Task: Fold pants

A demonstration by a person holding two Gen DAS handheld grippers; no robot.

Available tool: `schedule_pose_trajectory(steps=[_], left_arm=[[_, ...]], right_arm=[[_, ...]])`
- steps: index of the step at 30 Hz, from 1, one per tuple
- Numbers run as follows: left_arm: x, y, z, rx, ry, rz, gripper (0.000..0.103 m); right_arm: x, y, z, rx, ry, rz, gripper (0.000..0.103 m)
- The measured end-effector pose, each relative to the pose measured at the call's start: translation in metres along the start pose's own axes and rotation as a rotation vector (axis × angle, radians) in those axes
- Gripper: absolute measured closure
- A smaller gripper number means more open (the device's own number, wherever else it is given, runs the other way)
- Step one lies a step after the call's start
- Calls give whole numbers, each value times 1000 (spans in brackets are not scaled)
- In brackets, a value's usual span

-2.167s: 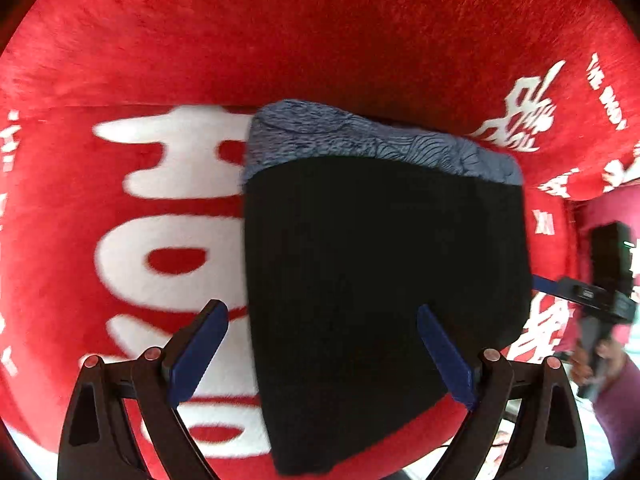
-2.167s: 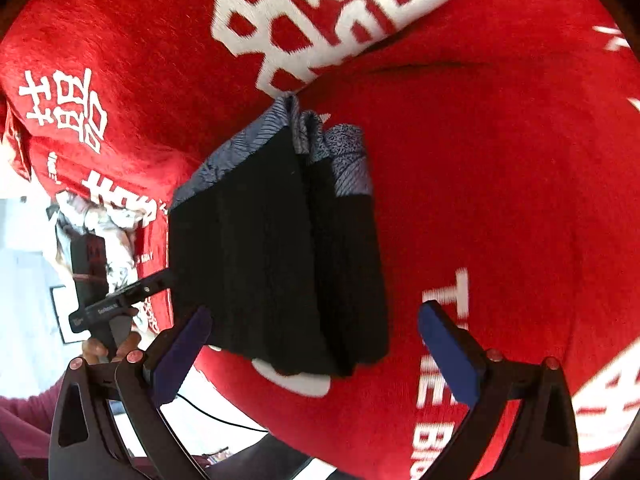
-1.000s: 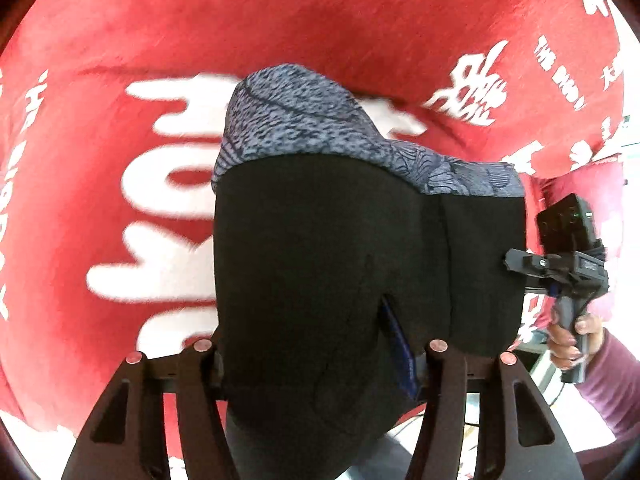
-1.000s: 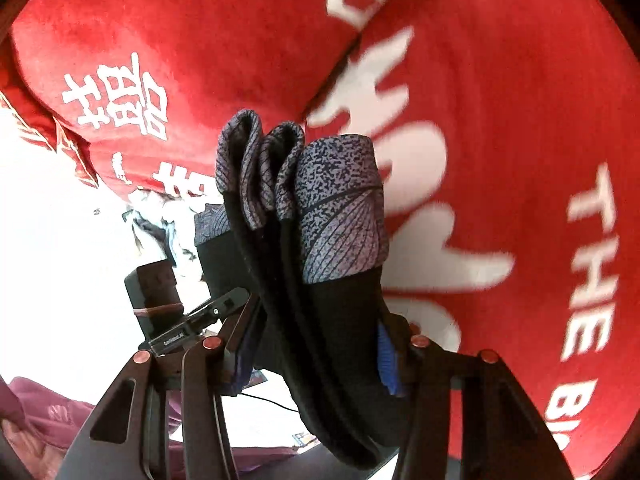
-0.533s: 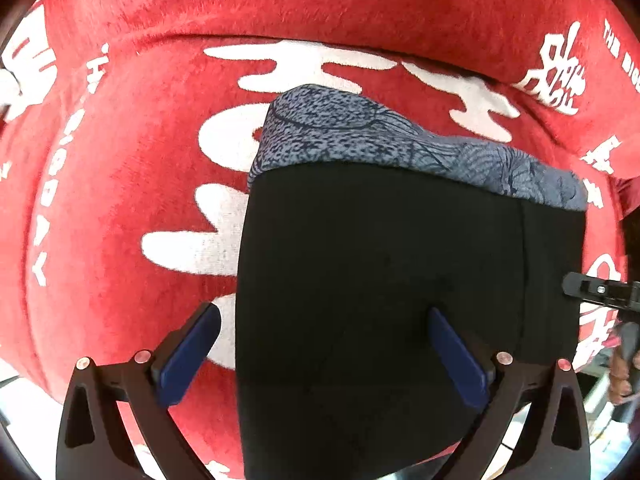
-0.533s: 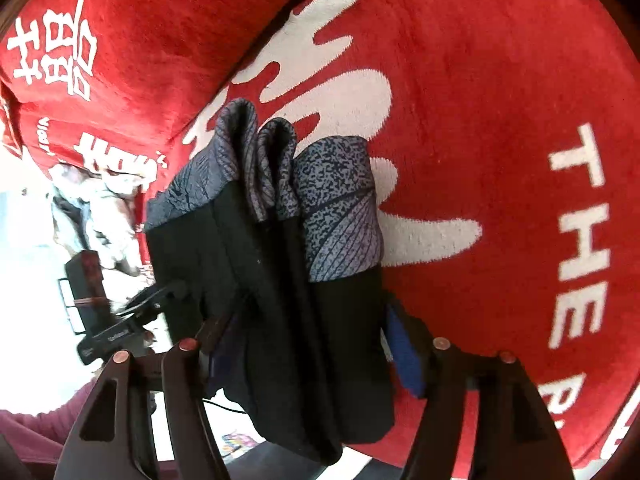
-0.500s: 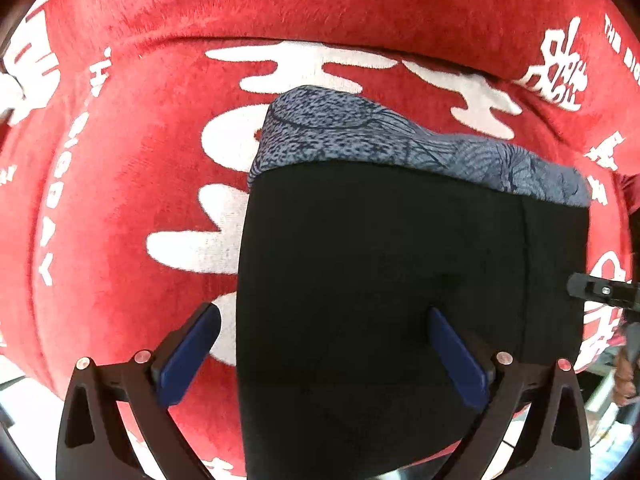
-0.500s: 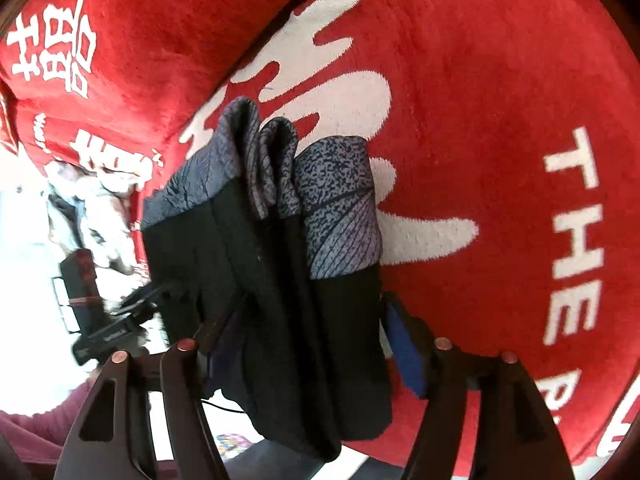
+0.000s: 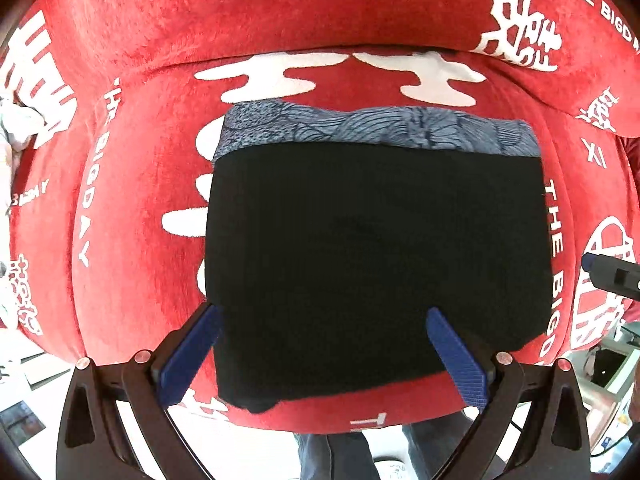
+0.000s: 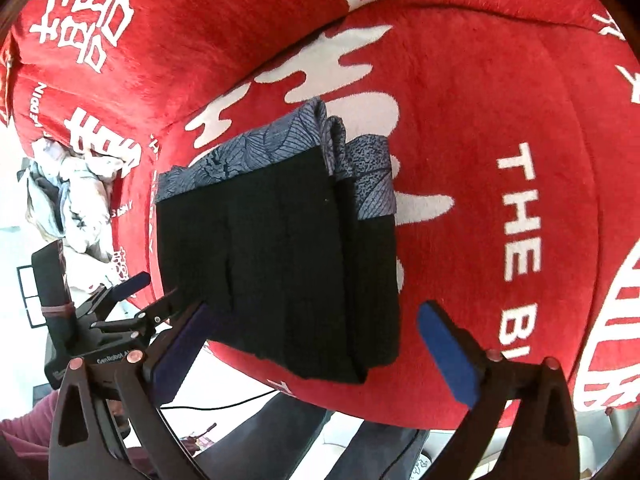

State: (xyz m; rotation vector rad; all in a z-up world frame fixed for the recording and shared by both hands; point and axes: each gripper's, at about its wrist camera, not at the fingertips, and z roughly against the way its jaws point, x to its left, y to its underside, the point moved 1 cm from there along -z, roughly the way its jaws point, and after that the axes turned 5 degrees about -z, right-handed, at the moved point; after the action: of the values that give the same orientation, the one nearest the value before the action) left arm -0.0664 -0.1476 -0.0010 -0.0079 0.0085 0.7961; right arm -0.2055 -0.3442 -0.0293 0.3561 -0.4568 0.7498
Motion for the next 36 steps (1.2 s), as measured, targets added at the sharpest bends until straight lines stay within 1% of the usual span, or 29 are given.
schedule_pose_trajectory(steps=[4,6,8,9,11,12,14,18,20,24,29,33,36], left_arm=[[-9,2,15,-17,-29,13,0],[-12,3,24,-27,-31,31,0],[-16,6,32,-32,-43,55,0],[-17,7,35,-33,-49,63,0],[-20,11,41,-41,-58,75,0],[-22,13,44,-45,-62,76,0],[-25,16,47,-47,-67,68,0],[-27,19,52,-62,-67,30,0],[-25,21,55,-67,-56,17,0],[-14,30,69,-86,-66,16,0],[-1,44,88,-104,-85,23,0],[5,53,99,-121,-94,17,0],[9,59,105,-129,-84,15,0]], right_arm=[[10,3,16,-36,30,30,0],[15,4,23,-58,68,57,0],[22,5,31,-87,136,103,0],[27,7,35,-96,191,142,0],[34,8,38,-95,281,187,0],[35,9,38,-85,305,199,0],[36,12,40,-68,307,197,0],[35,21,47,-86,282,140,0],[36,27,47,-87,272,110,0],[49,42,45,-94,239,80,0],[73,58,44,-99,333,81,0],[85,69,50,-120,348,46,0],[96,75,55,-140,383,64,0]])
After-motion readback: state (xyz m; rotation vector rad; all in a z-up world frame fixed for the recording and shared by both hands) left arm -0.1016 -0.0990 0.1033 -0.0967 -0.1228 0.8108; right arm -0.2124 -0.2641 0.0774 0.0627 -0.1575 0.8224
